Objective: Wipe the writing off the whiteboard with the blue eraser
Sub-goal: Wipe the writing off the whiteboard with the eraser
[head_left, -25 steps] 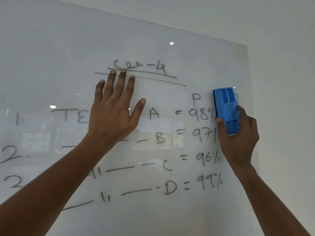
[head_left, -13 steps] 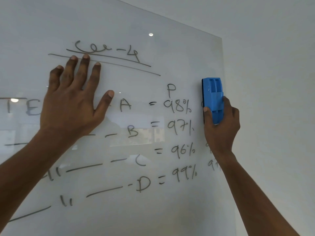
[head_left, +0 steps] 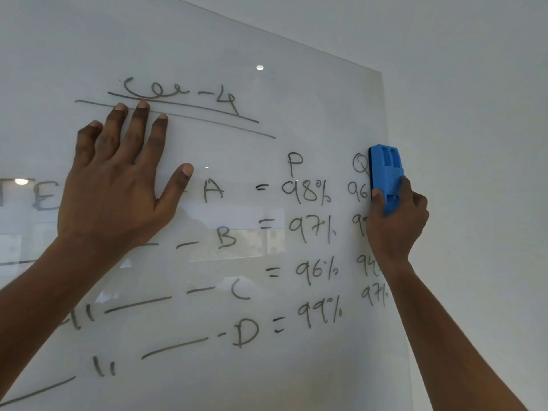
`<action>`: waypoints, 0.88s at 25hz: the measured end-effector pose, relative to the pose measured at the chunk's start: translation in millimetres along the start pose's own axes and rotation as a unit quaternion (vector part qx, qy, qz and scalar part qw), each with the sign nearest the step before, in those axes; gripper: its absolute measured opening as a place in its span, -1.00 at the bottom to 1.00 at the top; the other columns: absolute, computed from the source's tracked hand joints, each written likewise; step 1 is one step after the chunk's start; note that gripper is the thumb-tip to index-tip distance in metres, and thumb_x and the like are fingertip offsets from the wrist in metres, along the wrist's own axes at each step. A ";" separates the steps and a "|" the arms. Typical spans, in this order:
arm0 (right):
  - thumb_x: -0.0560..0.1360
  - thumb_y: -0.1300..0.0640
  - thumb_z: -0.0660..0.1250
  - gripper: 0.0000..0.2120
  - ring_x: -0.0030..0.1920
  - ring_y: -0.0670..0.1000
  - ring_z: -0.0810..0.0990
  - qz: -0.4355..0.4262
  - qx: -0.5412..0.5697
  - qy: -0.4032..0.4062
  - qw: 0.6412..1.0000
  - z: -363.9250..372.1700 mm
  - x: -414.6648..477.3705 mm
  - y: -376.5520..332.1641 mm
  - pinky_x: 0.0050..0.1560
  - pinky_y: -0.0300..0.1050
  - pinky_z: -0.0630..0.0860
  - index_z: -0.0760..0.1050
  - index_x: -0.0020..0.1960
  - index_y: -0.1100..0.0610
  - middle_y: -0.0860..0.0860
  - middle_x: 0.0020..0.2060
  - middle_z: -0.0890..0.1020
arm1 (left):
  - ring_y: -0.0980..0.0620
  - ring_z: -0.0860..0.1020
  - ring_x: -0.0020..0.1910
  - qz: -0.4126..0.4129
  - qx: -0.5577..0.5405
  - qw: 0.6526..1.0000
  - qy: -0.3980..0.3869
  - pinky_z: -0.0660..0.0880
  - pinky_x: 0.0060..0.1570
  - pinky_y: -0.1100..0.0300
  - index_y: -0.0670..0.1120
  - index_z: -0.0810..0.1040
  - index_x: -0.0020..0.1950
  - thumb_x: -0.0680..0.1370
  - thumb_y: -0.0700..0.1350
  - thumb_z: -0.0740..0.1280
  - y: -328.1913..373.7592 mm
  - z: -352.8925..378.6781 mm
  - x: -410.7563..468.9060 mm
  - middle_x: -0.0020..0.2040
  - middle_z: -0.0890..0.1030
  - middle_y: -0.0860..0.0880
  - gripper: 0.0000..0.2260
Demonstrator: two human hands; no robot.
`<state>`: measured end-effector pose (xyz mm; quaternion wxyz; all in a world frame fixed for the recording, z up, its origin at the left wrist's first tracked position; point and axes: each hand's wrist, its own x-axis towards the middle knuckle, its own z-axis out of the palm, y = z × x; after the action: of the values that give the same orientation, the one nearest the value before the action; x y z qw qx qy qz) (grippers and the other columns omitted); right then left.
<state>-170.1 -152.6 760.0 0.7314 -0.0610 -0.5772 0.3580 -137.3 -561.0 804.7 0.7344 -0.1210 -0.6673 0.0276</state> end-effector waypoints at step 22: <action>0.59 -0.10 0.39 -0.40 0.00 0.15 0.49 0.006 -0.015 -0.002 1.000 2.1 22.0 -10.9 0.05 0.14 0.61 0.39 0.53 0.17 0.06 -0.03 0.35 | -0.18 0.02 0.77 -0.015 -0.159 0.987 0.014 0.10 0.65 -0.39 0.04 0.02 0.78 0.69 0.36 0.05 -21.0 51.6 1.1 0.77 -0.12 0.17 -0.27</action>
<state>-165.3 -148.3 783.7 0.7269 -0.0748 -0.5838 0.3538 -190.6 -573.9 814.4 0.7156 -0.2268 -0.6542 -0.0919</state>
